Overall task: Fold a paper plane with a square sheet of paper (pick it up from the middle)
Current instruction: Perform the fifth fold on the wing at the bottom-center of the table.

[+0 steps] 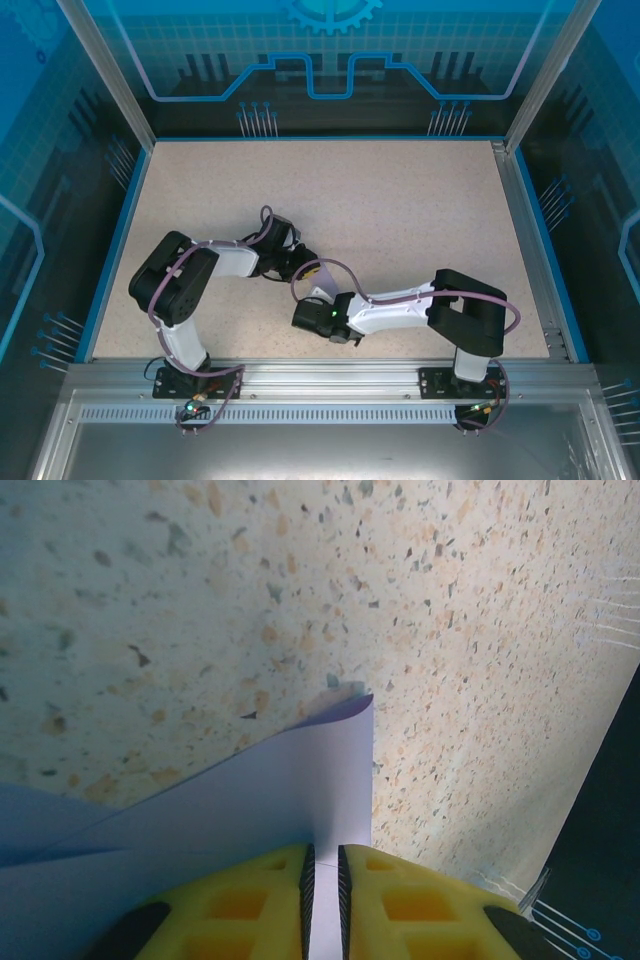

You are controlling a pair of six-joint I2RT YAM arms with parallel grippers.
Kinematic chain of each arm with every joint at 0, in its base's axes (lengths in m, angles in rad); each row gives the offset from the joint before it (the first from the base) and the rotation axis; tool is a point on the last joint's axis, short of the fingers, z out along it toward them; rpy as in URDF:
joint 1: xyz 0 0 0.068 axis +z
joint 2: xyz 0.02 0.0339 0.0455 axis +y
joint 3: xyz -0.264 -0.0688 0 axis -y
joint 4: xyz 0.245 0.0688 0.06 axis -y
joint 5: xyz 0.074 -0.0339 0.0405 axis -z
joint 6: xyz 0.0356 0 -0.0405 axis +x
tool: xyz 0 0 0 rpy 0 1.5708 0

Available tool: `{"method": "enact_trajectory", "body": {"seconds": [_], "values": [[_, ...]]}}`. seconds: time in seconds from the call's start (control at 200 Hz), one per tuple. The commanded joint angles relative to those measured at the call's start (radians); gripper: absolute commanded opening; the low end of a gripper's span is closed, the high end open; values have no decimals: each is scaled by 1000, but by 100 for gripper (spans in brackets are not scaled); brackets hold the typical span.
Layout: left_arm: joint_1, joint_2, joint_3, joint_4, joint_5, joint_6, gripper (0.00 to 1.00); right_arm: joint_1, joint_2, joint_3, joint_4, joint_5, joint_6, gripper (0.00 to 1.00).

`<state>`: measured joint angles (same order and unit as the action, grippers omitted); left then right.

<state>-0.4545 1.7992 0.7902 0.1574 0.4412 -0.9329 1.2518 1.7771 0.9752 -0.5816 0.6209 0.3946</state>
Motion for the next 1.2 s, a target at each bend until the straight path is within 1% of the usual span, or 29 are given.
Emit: {"method": "enact_trajectory", "body": {"seconds": [0.0,0.065,0.085,0.135,0.16,0.175,0.21,0.29,0.34,0.385,0.455,0.515,0.575,0.72,0.86,0.955,0.995,1.055,1.09,1.19], "values": [[0,36,-3,-108,-21,27,19,0,-58,-25,-49,-18,47,16],[1,37,-5,-108,-21,25,19,-22,-149,-63,-28,-50,69,20],[0,34,-3,-108,-20,26,19,-29,-183,-77,-17,-62,74,23],[-1,33,-3,-110,-20,28,19,-56,-278,-131,33,-131,79,29],[1,32,-3,-111,-21,29,20,-80,-331,-161,73,-189,78,34],[0,30,-3,-112,-22,29,19,-99,-361,-180,104,-249,76,36],[1,30,-2,-114,-22,29,19,-155,-428,-223,177,-384,81,38],[1,27,1,-119,-21,32,19,-278,-550,-331,328,-592,156,43],[1,25,-1,-121,-23,33,19,-372,-584,-375,397,-735,209,42],[1,26,-3,-121,-22,35,19,-446,-587,-402,444,-850,250,38],[1,29,0,-121,-19,36,19,-524,-550,-408,460,-940,308,25],[0,31,1,-121,-17,37,19,-572,-513,-414,484,-1005,340,24],[2,32,0,-117,-15,36,19,-607,-474,-418,514,-1058,360,23],[1,32,2,-119,-16,37,19,-638,-378,-404,548,-1163,369,25],[1,37,6,-118,-10,37,19,-637,-301,-397,524,-1152,348,26],[1,34,1,-119,-11,37,19,-636,-280,-403,528,-1145,337,25],[1,36,0,-120,-12,37,19,-635,-276,-409,545,-1154,340,21],[2,35,1,-121,-12,37,19,-634,-269,-418,575,-1174,344,19],[1,34,0,-122,-12,37,19,-632,-268,-421,581,-1177,338,15],[1,34,1,-121,-15,36,19,-632,-257,-419,553,-1172,296,12]]}}
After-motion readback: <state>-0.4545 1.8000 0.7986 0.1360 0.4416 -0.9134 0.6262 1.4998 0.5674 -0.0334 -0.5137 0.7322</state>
